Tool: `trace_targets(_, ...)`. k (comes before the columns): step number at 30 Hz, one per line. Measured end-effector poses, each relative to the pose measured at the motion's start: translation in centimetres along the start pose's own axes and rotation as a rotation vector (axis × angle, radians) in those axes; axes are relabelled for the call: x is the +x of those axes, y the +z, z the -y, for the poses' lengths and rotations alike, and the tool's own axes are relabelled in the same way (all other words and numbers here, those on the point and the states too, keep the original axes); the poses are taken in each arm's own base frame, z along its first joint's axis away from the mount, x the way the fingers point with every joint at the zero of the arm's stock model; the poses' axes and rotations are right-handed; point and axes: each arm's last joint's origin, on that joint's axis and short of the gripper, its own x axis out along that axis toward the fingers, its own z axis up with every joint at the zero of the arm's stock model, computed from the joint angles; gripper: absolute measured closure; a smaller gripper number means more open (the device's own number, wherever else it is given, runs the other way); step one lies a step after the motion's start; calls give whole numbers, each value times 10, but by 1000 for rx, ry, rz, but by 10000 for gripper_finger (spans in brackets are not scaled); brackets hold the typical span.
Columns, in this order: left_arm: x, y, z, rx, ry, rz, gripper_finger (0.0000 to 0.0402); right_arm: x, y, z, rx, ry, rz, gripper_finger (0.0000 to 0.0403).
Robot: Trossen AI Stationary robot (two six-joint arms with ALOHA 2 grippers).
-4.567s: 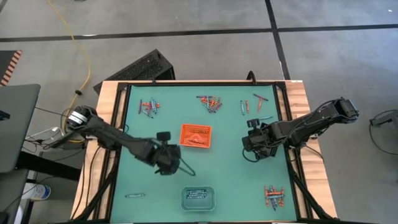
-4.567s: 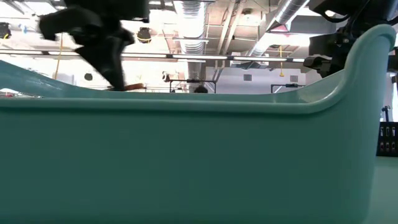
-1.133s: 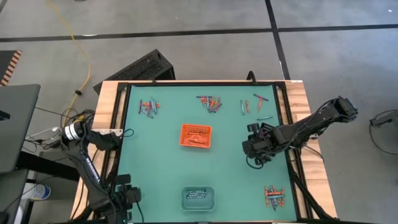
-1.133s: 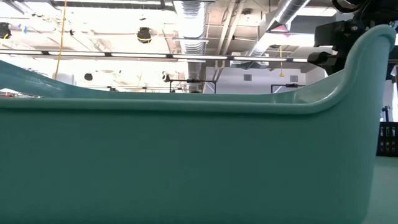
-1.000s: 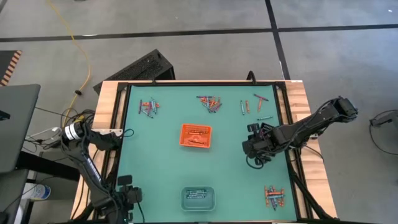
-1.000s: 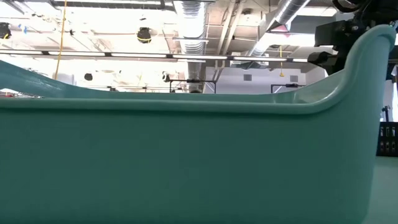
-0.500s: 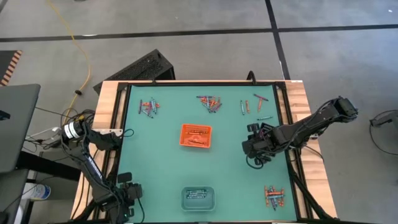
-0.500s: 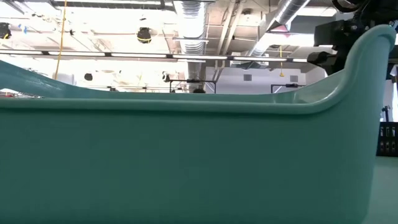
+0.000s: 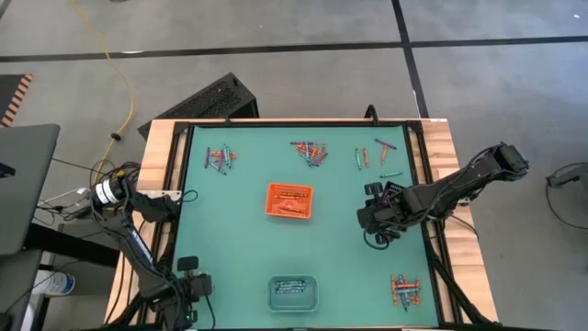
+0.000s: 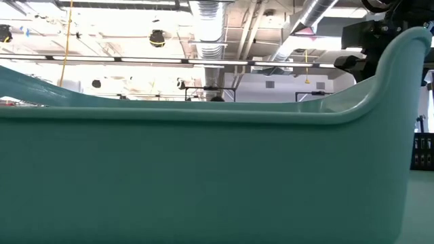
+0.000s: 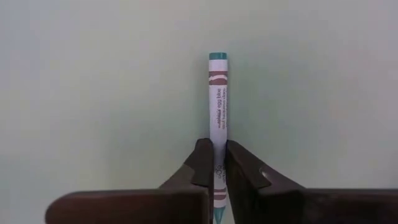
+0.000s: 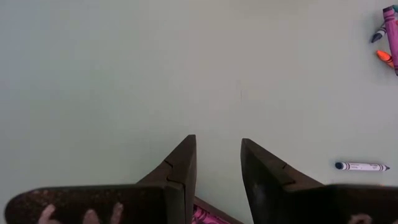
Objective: Sort crayons
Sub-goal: Put the blue crayon into the blue bin
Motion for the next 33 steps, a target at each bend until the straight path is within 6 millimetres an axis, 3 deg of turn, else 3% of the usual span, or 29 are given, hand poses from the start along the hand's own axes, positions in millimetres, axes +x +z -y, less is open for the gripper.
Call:
trace_targets(8,-4,10,1,74,8,37,400,0,0,0,0,0,0,285)
trace_targets(15,-25,42,8,142,9,209,401,0,0,0,1,0,4,285)
trace_targets(27,-60,133,1,321,21,422,401,0,1,0,1,0,5,285)
trace_targets(33,-63,179,-12,354,-141,529,401,0,1,0,1,0,5,285)
